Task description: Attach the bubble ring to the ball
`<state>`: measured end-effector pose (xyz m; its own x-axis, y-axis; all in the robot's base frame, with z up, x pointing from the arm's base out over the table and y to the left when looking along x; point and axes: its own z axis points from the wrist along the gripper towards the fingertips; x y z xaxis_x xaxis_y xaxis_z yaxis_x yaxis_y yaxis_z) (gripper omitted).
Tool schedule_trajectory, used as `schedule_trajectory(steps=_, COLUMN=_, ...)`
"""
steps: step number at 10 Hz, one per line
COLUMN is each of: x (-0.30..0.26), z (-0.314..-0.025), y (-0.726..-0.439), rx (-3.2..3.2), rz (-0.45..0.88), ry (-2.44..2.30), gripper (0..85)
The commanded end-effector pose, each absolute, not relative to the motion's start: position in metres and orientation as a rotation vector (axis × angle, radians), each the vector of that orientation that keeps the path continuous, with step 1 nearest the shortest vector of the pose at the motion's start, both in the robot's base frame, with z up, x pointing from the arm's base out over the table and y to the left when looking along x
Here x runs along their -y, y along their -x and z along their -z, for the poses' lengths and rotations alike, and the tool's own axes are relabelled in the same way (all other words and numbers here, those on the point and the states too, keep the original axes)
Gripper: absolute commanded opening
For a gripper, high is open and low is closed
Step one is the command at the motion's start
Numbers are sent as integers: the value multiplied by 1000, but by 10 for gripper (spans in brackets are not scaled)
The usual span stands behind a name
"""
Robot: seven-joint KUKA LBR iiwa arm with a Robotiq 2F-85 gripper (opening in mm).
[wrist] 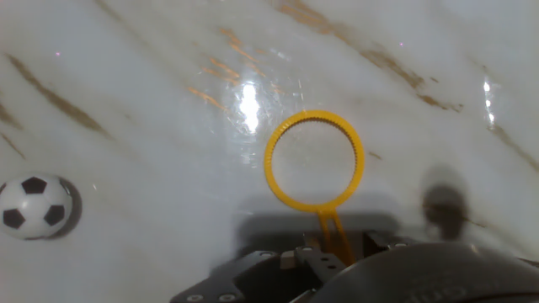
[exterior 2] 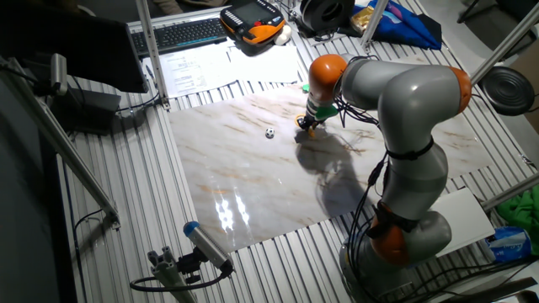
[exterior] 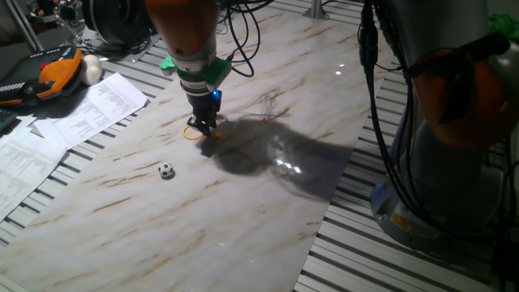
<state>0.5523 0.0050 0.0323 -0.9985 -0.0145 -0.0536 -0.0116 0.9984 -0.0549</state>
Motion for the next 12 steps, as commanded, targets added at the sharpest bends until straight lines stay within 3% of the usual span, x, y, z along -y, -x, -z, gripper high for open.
schedule_trajectory(steps=1, x=-5, z=-31, y=-552, rx=-3087, rz=78, ry=19, gripper=340)
schedule_trajectory(steps=9, x=-6, z=-24, y=-552, rx=-3088, rz=69, ry=29, gripper=340)
schedule_trajectory(steps=10, x=-7, z=-23, y=-551, rx=-3088, rz=72, ry=31, gripper=170)
schedule_trajectory(steps=12, x=-7, z=-22, y=-550, rx=-3090, rz=77, ry=48, gripper=170)
